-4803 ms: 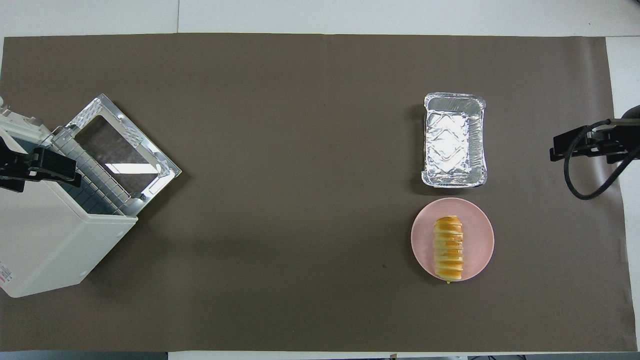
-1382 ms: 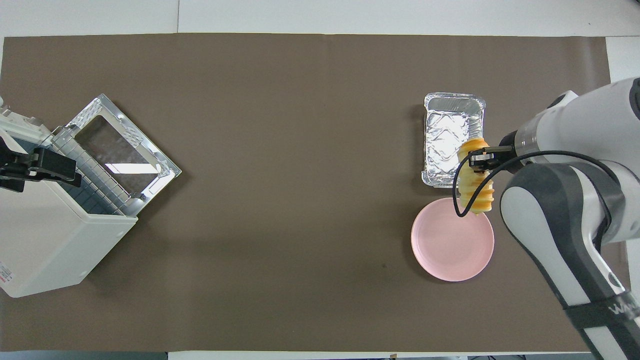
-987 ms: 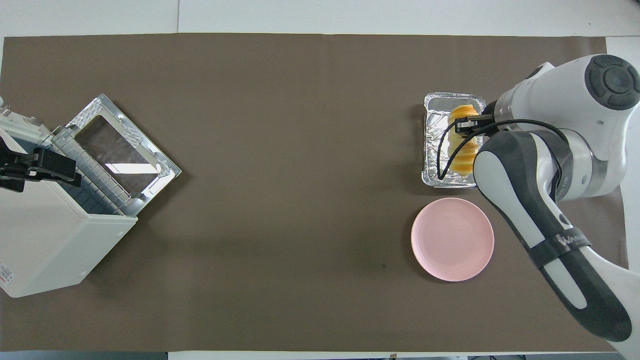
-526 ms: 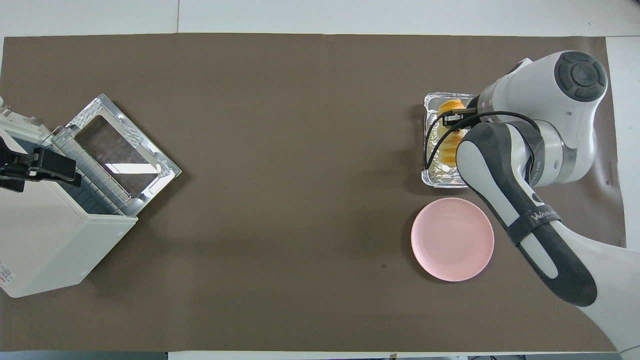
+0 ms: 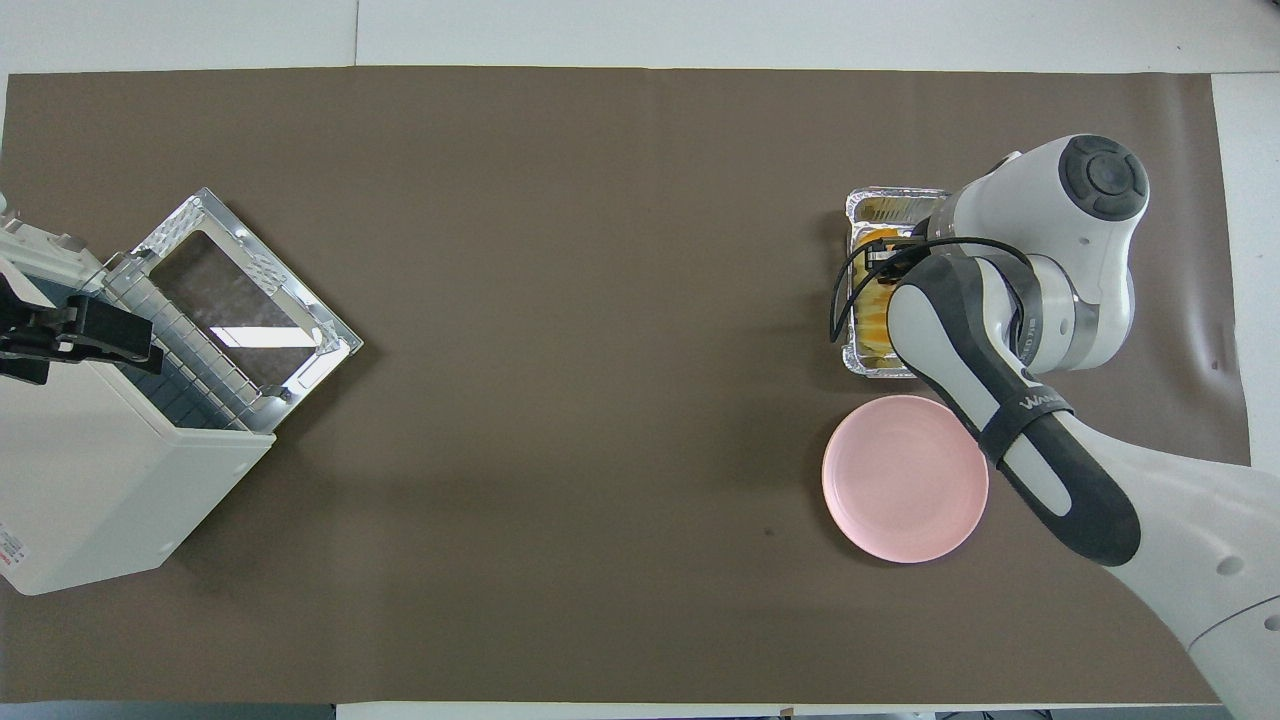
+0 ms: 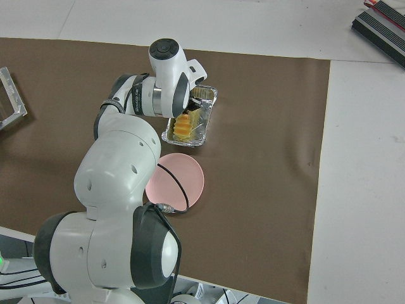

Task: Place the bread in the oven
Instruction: 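Release the rolls and grasp the foil tray rim with the right gripper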

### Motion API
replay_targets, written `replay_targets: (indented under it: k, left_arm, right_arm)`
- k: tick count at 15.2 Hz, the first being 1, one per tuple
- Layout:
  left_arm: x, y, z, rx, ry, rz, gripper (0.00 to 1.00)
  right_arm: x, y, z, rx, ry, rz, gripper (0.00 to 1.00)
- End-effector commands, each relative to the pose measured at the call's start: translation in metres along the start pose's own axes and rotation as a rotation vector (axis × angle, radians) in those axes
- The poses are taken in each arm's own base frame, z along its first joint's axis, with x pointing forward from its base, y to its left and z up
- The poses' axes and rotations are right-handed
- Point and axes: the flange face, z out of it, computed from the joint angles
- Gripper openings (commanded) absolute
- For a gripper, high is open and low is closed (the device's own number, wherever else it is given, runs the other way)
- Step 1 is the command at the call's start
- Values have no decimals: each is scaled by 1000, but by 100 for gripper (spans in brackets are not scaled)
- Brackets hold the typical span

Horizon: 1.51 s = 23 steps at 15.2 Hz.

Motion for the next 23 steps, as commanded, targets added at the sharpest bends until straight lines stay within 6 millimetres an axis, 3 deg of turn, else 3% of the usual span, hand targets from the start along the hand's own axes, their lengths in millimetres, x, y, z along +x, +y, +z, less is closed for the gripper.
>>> replay_targets:
  k: [1, 4, 7, 11, 14, 17, 18, 21, 22, 23]
  left_arm:
    - [-3, -2, -4, 7, 7, 0, 100]
    - [-3, -2, -4, 7, 7, 0, 100]
    - [-3, -2, -4, 7, 7, 0, 100]
    - [-3, -2, -4, 7, 7, 0, 100]
    - [-3, -2, -4, 7, 7, 0, 100]
    - [-3, -3, -4, 6, 7, -2, 100]
    - [-3, -2, -4, 7, 7, 0, 100]
    - [-3, -2, -4, 7, 7, 0, 100]
    - [-3, -2, -4, 7, 7, 0, 100]
    - [-3, -2, -4, 7, 7, 0, 100]
  right_arm:
    - [6, 8, -20, 18, 14, 6, 100]
    - [25, 29, -67, 22, -10, -8, 100]
    - [23, 69, -74, 23, -19, 2, 100]
    - [-13, 102, -39, 19, -61, -36, 100]
    - [-26, 106, -15, 10, -36, -26, 100]
    - [-30, 103, -5, 10, -52, -28, 90]
    - [-32, 105, -1, 10, -58, -27, 82]
    - [-34, 102, 2, 9, -53, -32, 33]
    - [-34, 101, 2, 9, -53, -34, 9]
    - [-34, 100, 2, 9, -55, -35, 0]
